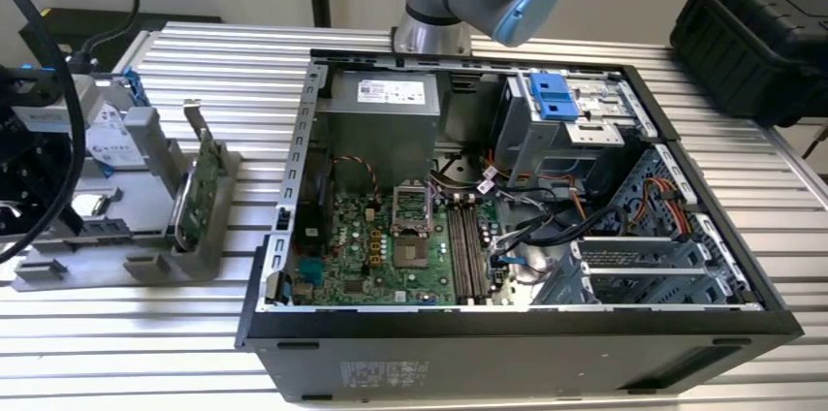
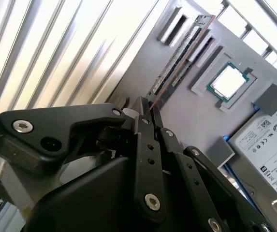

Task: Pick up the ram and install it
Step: 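Pick up the ram and move it above insertion slot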

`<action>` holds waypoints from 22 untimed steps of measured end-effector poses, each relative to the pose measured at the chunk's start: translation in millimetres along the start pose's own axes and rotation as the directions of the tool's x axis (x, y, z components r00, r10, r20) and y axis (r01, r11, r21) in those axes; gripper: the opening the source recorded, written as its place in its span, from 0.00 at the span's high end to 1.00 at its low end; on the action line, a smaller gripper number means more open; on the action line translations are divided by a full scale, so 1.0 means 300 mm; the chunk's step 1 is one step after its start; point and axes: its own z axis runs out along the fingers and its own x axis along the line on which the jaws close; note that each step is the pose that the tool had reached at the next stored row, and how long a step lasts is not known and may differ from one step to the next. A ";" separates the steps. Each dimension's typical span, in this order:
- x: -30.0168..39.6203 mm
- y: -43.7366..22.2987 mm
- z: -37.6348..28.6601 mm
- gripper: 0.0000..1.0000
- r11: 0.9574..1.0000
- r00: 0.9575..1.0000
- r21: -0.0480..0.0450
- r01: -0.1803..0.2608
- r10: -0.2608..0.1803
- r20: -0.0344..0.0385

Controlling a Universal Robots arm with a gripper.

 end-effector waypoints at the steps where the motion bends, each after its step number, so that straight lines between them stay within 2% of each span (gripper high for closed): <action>1: 0.000 0.000 -0.003 1.00 1.000 1.000 0.000 0.000 0.000 0.000; 22: -0.001 -0.005 -0.059 1.00 1.000 1.000 0.000 0.000 0.000 0.000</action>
